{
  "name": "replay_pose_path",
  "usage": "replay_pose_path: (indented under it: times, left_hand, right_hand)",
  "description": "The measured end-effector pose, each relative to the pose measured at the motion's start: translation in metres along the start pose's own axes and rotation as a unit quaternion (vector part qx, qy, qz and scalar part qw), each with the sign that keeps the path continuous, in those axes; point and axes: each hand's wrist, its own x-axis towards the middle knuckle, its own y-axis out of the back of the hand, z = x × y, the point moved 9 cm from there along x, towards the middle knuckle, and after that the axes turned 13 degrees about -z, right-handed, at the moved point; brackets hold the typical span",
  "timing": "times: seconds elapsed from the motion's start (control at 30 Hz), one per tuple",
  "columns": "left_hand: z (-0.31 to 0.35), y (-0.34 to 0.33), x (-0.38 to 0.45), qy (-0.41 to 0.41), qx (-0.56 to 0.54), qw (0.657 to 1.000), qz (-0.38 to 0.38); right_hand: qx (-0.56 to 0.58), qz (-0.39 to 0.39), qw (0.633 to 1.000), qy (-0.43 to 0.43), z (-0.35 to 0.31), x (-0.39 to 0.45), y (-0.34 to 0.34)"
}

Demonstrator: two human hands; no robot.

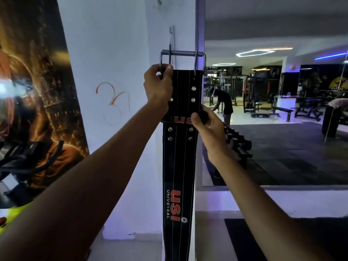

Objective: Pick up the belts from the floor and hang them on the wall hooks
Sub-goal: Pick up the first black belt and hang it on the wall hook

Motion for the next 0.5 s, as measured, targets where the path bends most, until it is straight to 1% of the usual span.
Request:
replay_pose_path:
  times: [0.07,0.13,0.23,0.33,0.43,0.5]
  left_hand:
    - [0.007,-0.003,0.007,-0.002,0.002,1.0,0.008]
    - [0.011,-0.005,0.012,-0.001,-0.004,1.0,0.013]
    - [0.017,-0.009,0.02,0.004,-0.021,1.0,0.015]
    - [0.024,-0.01,0.025,0.01,-0.032,0.999,0.025]
    - [0.026,-0.007,0.029,0.013,-0.036,0.999,0.039]
    - [0.024,-0.007,0.032,0.018,-0.04,0.998,0.041]
  right_hand:
    - [0.0,-0.007,1.0,0.002,0.006,-0.003,0.003]
    - [-0.033,-0.022,0.999,-0.018,0.025,-0.01,0.008]
    - [-0.052,-0.06,0.993,-0.088,0.075,-0.037,0.013]
    - [-0.065,-0.074,0.983,-0.155,0.124,-0.077,0.019]
    - [-0.083,-0.111,0.968,-0.21,0.148,-0.111,0.02]
    - [-0.105,-0.142,0.956,-0.233,0.153,-0.116,0.019]
